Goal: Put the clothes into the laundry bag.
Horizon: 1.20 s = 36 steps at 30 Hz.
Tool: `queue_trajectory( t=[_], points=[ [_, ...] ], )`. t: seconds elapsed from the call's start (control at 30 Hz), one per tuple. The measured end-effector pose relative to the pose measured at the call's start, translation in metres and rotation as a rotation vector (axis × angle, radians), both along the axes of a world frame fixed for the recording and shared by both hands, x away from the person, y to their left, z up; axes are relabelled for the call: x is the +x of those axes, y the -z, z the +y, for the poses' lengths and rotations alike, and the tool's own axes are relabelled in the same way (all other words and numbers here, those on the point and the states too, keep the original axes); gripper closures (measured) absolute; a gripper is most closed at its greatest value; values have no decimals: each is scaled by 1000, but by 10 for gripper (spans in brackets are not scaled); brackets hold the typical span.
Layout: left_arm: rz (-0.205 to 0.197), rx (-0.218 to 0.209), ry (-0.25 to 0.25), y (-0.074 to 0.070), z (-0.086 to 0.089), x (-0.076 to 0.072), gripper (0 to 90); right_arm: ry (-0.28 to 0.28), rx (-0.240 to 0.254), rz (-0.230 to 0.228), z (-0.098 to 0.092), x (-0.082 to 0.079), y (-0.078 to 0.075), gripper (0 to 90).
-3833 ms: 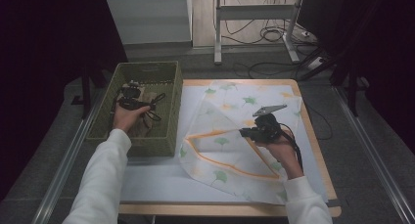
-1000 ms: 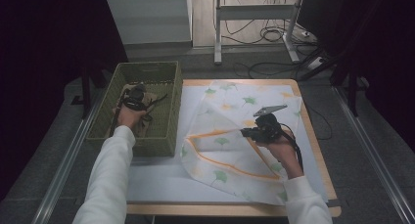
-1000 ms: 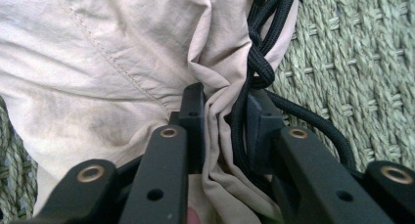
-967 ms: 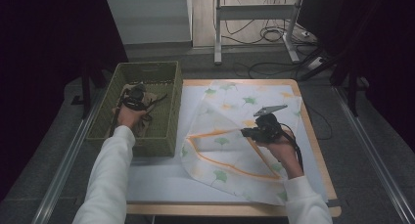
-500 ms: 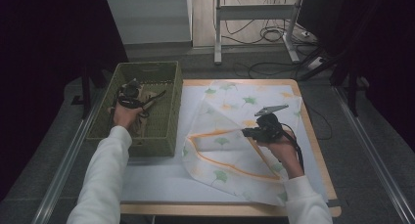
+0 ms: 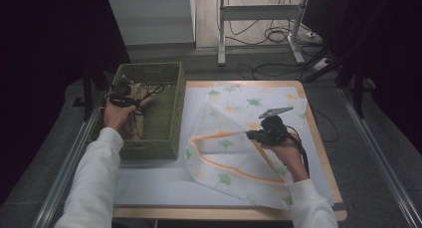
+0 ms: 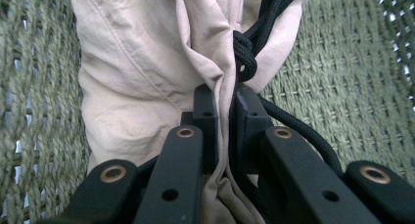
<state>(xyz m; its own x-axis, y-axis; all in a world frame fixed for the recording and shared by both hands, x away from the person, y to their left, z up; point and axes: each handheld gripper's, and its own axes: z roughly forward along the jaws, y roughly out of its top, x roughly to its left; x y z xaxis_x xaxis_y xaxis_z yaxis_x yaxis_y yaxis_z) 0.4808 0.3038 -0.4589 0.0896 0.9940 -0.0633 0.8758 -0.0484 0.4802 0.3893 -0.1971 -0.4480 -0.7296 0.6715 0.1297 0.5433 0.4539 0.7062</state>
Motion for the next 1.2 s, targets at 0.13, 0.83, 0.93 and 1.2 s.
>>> queue_trajectory(
  t=[0.13,0.83,0.93,1.2],
  points=[
    [-28,-20,1,-5,4,-4,830,-1,-4,3,1,0,1,863],
    [-228,-134,13,-42,7,-27,834,-3,-2,4,1,0,1,863],
    [-245,-145,19,-45,6,-29,833,-2,-3,6,1,0,1,863],
    [-318,-199,24,-57,6,-38,834,3,-1,4,0,0,1,863]
  ],
)
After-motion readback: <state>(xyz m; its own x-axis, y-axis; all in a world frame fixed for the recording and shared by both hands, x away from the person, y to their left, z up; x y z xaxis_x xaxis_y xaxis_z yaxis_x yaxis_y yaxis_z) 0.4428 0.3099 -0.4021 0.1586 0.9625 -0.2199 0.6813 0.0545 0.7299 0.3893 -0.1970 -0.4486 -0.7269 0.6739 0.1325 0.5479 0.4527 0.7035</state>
